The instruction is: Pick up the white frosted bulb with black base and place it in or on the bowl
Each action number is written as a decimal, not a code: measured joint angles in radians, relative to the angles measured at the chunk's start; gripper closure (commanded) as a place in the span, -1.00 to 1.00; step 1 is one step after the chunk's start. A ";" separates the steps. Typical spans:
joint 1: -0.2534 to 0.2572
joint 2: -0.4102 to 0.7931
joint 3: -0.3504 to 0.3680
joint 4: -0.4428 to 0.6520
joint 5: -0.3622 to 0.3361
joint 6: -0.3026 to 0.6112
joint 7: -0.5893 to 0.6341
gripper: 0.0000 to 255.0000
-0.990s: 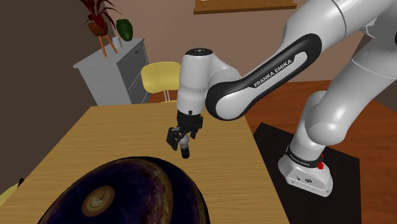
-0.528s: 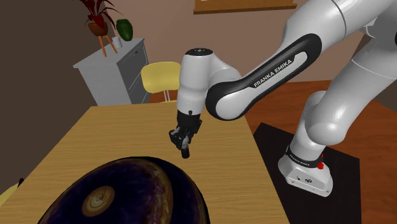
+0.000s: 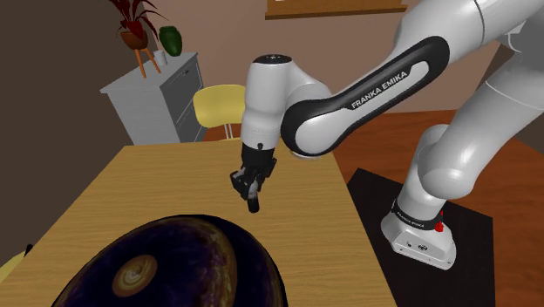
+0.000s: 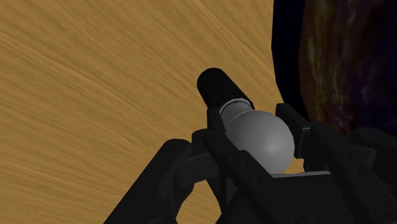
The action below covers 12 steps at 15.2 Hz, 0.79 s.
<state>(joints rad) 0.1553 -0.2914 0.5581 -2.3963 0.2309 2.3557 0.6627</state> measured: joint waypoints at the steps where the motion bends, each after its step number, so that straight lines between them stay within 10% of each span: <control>1: 0.000 -0.007 -0.004 0.009 0.002 -0.015 -0.003 1.00; 12: 0.002 -0.064 -0.034 0.114 0.005 -0.174 -0.007 1.00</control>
<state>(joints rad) 0.1571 -0.3550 0.5243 -2.2824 0.2361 2.1812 0.6559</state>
